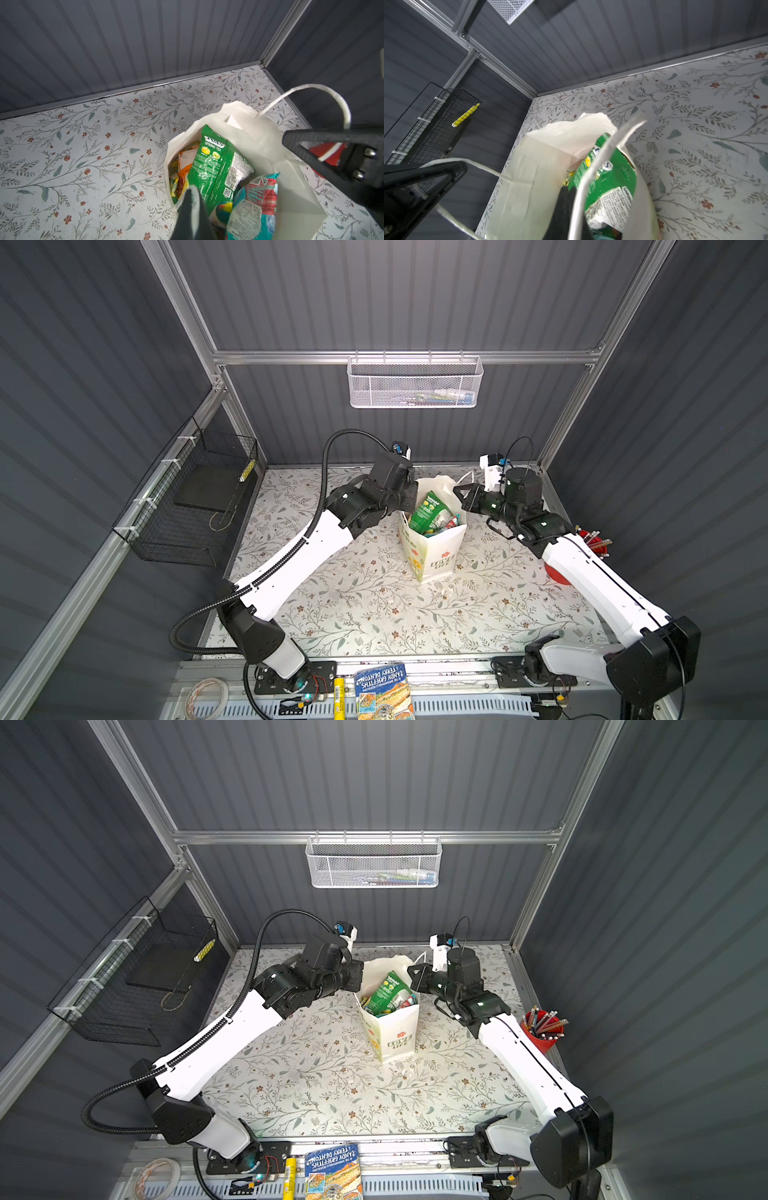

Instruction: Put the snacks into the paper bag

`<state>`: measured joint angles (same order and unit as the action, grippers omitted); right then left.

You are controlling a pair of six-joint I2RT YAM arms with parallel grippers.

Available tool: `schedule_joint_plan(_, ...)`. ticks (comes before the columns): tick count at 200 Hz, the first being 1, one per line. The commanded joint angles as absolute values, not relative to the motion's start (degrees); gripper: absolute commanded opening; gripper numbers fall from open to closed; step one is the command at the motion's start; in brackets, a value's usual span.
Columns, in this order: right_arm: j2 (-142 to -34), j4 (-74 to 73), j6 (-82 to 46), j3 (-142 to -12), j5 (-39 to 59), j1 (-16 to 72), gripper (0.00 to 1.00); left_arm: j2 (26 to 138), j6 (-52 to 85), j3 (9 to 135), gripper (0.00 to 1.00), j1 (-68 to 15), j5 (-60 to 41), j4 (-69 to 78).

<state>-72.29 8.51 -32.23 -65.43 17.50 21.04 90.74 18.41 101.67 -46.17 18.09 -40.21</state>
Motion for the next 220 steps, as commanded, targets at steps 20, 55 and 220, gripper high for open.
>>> schedule_joint_plan(20,-75.7,7.5,-34.2,-76.9,23.3,21.4,0.00,92.8,16.1,114.2,0.00,-45.3,19.4,-39.1)
schedule_joint_plan(55,-74.8,9.6,-33.0,-78.5,22.8,21.4,0.00,92.2,16.1,113.5,0.00,-45.3,20.3,-38.9)
schedule_joint_plan(220,-66.2,17.4,-34.9,-72.7,14.1,20.1,0.99,79.2,16.2,95.7,1.00,-44.9,12.2,-33.4)
